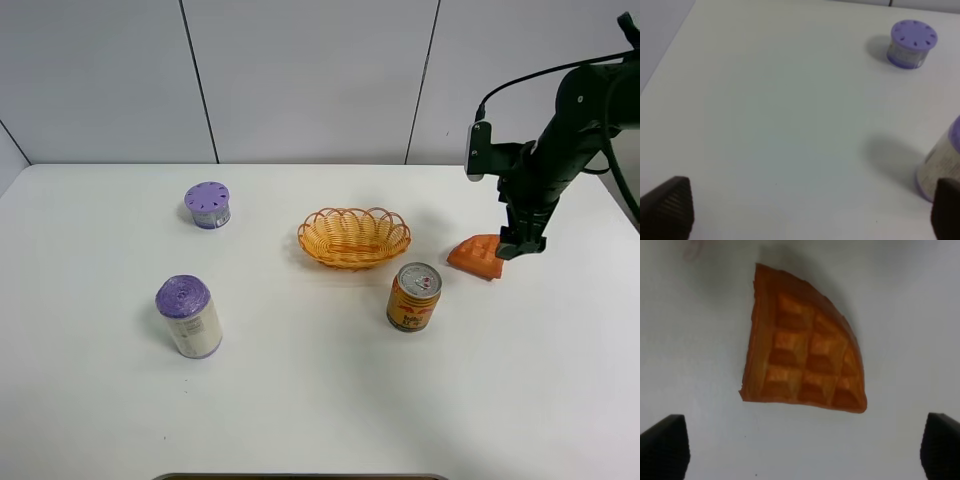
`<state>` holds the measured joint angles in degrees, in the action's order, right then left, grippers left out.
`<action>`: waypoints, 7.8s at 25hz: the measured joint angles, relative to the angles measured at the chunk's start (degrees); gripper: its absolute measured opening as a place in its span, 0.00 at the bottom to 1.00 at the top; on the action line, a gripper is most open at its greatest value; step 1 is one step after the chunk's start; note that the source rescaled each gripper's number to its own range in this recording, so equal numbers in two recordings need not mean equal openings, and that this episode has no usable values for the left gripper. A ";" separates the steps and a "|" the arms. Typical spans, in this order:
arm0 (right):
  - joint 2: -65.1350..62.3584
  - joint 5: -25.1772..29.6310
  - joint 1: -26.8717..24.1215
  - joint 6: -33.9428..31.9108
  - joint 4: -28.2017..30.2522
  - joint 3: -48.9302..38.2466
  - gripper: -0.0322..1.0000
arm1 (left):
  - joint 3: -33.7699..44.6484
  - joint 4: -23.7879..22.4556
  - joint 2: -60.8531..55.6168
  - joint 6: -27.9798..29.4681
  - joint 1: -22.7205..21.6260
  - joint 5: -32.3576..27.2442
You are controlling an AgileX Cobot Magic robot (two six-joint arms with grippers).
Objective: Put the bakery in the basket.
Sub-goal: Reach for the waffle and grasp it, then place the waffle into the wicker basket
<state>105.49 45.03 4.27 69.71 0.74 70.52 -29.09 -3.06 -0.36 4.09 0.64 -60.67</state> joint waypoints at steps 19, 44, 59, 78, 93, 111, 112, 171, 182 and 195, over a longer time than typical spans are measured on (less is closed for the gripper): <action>9.67 -7.21 0.13 0.88 -0.74 0.00 0.76 | 0.00 0.00 0.00 0.00 0.00 0.00; 13.46 -9.48 0.13 0.88 -0.74 0.12 0.76 | 0.00 0.00 0.00 0.00 0.00 0.00; 13.54 -10.71 -0.42 0.88 -0.74 0.12 0.03 | 0.00 0.00 0.00 0.00 0.00 0.00; 7.86 -10.95 -0.42 -6.47 -0.74 0.12 0.03 | 0.00 0.00 0.00 0.00 0.00 0.00; -2.69 -10.97 5.95 -23.52 -1.12 0.12 0.03 | 0.00 0.00 0.00 0.00 0.00 0.00; -3.34 -22.78 20.26 -61.66 -3.51 0.07 0.03 | 0.00 0.00 0.00 0.00 0.00 0.00; -3.34 -23.25 20.86 -64.51 -3.51 0.07 0.03 | 0.00 0.00 0.00 0.00 0.00 0.00; 10.01 -50.00 23.45 -81.37 -0.26 -8.51 0.41 | 0.00 0.00 0.00 0.00 0.00 0.00; 10.01 -50.00 23.45 -81.37 -0.26 -8.51 0.98 | 0.00 0.00 0.00 0.00 0.00 0.00; 5.85 -47.04 23.45 -81.37 0.17 -8.51 1.00 | 0.00 0.00 0.00 0.00 0.00 0.00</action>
<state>111.34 -2.01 27.72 -11.66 0.91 62.00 -29.09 -3.06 -0.36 4.09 0.64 -60.67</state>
